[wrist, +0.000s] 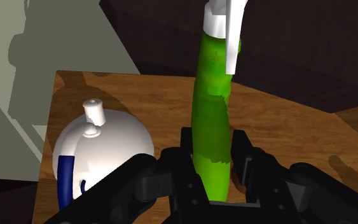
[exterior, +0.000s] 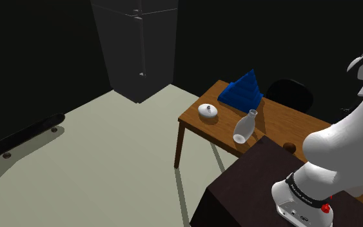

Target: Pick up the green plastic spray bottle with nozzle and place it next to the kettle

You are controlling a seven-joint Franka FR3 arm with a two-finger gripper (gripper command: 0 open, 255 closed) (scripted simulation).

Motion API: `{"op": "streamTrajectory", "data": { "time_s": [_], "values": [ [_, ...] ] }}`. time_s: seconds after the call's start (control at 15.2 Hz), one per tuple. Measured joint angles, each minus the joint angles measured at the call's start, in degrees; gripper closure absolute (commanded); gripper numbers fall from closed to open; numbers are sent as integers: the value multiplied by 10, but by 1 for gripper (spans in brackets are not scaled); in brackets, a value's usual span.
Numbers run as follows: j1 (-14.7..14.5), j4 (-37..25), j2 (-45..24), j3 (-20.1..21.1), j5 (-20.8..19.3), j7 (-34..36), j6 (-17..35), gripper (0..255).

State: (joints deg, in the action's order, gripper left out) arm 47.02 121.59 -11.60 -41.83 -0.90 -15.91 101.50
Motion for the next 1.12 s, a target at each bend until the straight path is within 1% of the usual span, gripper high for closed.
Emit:
{"op": "streamTrajectory", "data": {
  "time_s": [0.59,1.12],
  "values": [
    [13,18,-55,12,33,-20,61,255],
    [29,24,-111,31,68,-39,113,255]
  ]
}}
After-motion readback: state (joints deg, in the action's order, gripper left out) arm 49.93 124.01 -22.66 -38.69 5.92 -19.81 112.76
